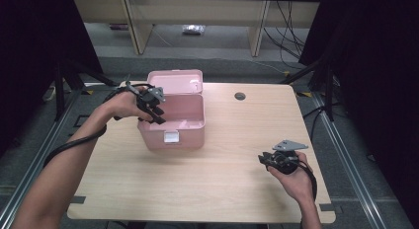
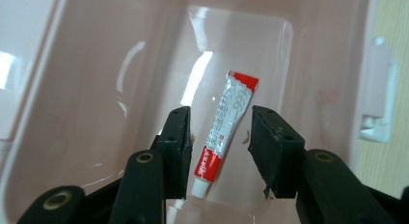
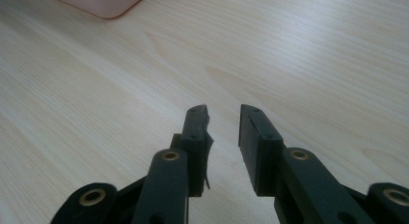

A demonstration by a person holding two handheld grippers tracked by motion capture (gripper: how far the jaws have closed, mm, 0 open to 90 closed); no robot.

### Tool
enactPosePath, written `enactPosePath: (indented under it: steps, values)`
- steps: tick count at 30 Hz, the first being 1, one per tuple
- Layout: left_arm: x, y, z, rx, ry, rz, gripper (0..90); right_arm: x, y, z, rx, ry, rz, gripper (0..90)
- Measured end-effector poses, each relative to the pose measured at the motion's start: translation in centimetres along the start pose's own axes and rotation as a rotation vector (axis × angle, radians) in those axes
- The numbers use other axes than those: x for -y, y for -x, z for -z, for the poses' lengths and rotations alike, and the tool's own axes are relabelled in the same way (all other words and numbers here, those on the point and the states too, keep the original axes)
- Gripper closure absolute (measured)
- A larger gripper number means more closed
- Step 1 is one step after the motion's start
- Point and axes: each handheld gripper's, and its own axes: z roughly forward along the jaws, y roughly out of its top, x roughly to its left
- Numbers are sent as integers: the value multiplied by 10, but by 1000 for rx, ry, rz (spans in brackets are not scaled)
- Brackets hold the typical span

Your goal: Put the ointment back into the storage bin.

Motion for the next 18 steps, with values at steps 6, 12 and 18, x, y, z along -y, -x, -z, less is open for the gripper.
enactPosePath:
  steps: [6, 12, 18]
  values:
    - [14, 6, 20, -71, 97, 44, 549, 3, 1, 1, 12, -10, -25, 711]
    - [33, 19, 36, -167, 214, 85, 490, 4, 4, 2, 19, 1, -18, 691]
    - [59, 36, 42, -236, 297, 123, 441, 5, 7, 4, 33, -2, -12, 680]
